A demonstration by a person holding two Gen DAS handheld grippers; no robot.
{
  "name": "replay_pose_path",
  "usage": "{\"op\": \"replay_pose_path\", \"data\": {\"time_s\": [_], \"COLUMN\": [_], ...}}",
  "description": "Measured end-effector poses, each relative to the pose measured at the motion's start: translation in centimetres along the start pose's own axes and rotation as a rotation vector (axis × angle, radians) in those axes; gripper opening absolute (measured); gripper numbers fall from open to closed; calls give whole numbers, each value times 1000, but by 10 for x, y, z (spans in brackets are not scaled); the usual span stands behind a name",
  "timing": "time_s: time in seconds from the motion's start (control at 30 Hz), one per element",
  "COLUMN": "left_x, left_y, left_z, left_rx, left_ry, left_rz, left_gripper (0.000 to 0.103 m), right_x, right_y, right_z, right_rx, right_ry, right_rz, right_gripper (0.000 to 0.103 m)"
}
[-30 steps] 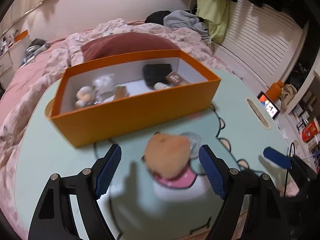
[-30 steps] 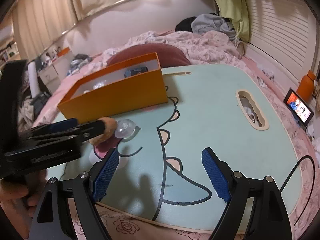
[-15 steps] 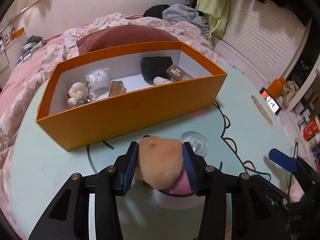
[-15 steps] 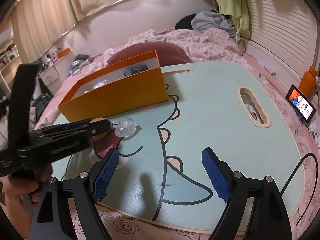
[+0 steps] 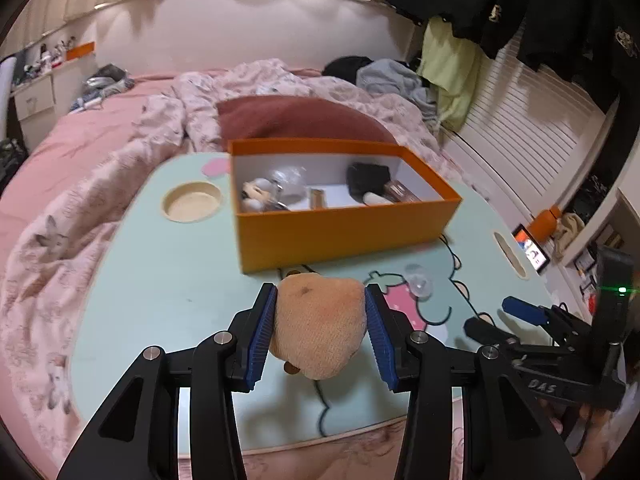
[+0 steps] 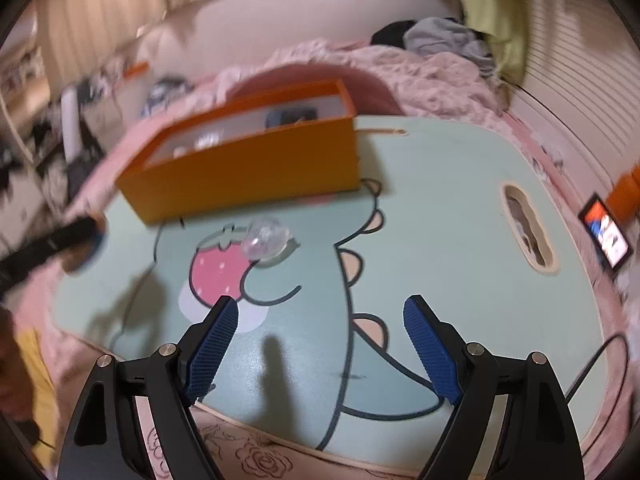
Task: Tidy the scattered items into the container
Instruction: 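Grasp the tan plush ball with the left tool while the right tool grasps the clear round item, then carry plush ball and clear item into the orange box and open both tools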
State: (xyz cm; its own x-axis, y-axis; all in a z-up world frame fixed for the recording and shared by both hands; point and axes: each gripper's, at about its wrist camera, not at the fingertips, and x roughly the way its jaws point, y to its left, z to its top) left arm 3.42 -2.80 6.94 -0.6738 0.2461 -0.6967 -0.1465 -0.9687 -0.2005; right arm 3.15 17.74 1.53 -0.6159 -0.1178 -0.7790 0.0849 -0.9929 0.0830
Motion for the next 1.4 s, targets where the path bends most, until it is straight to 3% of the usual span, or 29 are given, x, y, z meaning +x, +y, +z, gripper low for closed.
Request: {"op": "replay_pose_path", "data": {"time_s": [0.13,0.5,0.67,0.8,0.83,0.87,1.4], "left_x": [-6,-11,-10,-11,-11,-11,-4], "left_y": [7,10,8,7,7,6,-1], "left_z": [1,-5,-6,-4,-4,-3,4], "left_rx": [-19,-22,-24,-28,-28,-27,-29], "left_ry": [-16,-24,-21,-26,-26,-27,-6], "left_rz": [7,-17,-24,-22,-23,-24,-38], "left_gripper": [45,45,46,45,45,45,45], "right_x": [8,37,53,61,61,59,32], "right_y": [15,31,32,32,32,33,27], "right_z": [13,37,47,45,45,45,47], "right_rx": [-81,-126,-124,-124,-126,-130,-83], "right_ry": [-3,29,62,88,86,82,13], "right_rz": [-17,6,-17,-17,-13,-12,38], "right_gripper": [86,82,67,60,52,36,36]}}
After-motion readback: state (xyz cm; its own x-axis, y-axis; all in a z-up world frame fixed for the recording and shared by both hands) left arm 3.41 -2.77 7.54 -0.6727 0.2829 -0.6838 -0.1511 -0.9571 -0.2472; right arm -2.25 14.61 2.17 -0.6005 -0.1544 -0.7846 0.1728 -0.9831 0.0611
